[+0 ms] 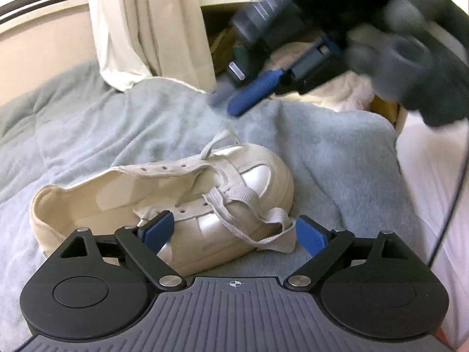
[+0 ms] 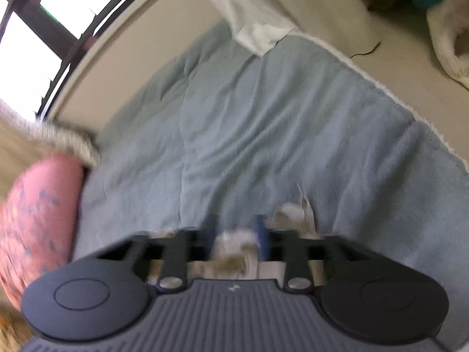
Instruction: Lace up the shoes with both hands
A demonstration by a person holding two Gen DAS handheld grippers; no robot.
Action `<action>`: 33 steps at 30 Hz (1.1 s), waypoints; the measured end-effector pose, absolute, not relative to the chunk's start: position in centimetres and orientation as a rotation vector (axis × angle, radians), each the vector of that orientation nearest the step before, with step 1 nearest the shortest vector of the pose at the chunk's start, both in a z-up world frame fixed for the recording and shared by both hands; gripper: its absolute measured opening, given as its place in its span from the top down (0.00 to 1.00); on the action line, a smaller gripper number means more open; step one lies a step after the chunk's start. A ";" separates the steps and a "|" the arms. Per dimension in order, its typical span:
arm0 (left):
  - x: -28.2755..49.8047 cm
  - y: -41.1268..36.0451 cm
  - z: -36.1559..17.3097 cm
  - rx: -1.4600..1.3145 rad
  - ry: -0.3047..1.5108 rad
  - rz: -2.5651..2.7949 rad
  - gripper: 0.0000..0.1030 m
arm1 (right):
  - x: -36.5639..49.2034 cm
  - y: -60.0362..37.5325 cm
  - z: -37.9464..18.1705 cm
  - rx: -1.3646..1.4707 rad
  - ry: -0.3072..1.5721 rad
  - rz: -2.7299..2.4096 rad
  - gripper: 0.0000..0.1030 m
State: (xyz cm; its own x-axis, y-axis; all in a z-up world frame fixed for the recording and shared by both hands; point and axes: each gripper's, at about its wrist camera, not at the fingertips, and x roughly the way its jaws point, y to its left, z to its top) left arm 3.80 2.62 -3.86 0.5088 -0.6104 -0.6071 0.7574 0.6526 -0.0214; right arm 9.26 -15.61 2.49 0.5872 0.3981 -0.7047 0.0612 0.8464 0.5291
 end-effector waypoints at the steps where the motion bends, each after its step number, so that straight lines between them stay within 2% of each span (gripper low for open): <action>1: 4.0 2.4 -4.1 0.265 0.619 -0.832 0.09 | 9.0 -15.1 2.1 0.556 0.942 0.216 0.99; 4: 3.8 2.0 -4.7 0.282 0.611 -0.827 0.09 | 9.0 -13.6 0.2 0.622 0.991 0.218 0.98; 8: 3.9 2.0 -4.8 0.274 0.610 -0.831 0.09 | 9.5 -13.0 -1.2 0.723 1.039 0.159 0.83; 16: 4.0 2.1 -4.4 0.261 0.617 -0.835 0.08 | 10.9 -10.1 -0.9 0.504 1.045 0.039 0.83; 22: 4.4 2.1 -4.6 0.260 0.617 -0.836 0.08 | 10.8 -9.9 -1.4 0.521 1.038 0.017 0.83; 25: 4.5 2.1 -4.7 0.266 0.617 -0.855 0.04 | 10.3 -8.7 -1.0 0.387 1.022 0.089 0.70; 27: 4.4 1.8 -4.9 0.282 0.616 -0.862 0.02 | 10.1 -7.5 -0.5 0.325 1.014 0.104 0.57; 31: 4.6 1.5 -5.0 0.313 0.606 -0.858 0.02 | 10.3 -8.0 -0.6 0.410 1.006 0.030 0.58; 33: 4.8 1.6 -5.0 0.297 0.608 -0.857 0.02 | 10.6 -9.6 -1.0 0.519 1.012 0.008 0.67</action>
State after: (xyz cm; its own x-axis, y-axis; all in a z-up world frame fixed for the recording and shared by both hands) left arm 4.85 1.61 -4.98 0.5007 -0.6150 -0.6091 0.7784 0.6277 0.0061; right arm 10.59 -9.58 -0.99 0.5404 0.2417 -0.8060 0.2292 0.8793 0.4174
